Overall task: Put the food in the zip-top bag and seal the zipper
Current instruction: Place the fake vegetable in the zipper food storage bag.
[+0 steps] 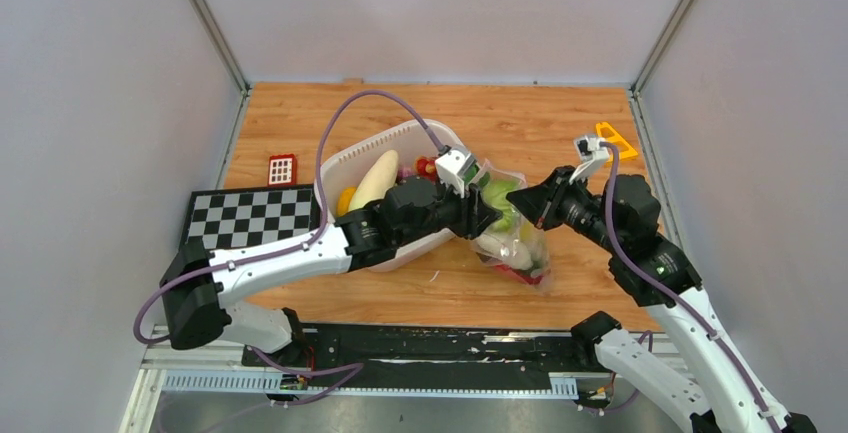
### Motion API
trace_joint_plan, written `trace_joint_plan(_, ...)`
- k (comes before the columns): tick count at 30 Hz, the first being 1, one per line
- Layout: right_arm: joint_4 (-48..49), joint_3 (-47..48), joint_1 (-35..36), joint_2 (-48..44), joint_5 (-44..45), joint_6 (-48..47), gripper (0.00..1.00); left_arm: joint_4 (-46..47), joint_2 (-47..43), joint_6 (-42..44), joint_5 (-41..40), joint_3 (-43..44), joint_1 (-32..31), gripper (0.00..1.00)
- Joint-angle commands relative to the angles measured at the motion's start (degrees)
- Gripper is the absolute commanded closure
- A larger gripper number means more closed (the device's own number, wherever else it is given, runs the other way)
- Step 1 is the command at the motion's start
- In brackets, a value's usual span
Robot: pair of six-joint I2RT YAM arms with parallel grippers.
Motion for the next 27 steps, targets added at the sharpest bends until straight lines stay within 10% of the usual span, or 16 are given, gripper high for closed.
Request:
trace_joint_plan(1,6.5,0.8,0.3,-2.2,-1.2,3.2,1.00,7.8,3.6,-1.0,11.0,3.4,-0.4,0.49)
trace_joint_plan(16,5.9,-1.2,0.3,-5.3,5.3,2.9,1.00,0.3,13.2,0.1,25.2,7.5,-0.5,0.39)
trace_joint_plan(27,3.4,-2.7,0.2,-6.2,10.2,0.4,1.00,-5.6,2.2,4.1,19.7,9.3,-0.5,0.19)
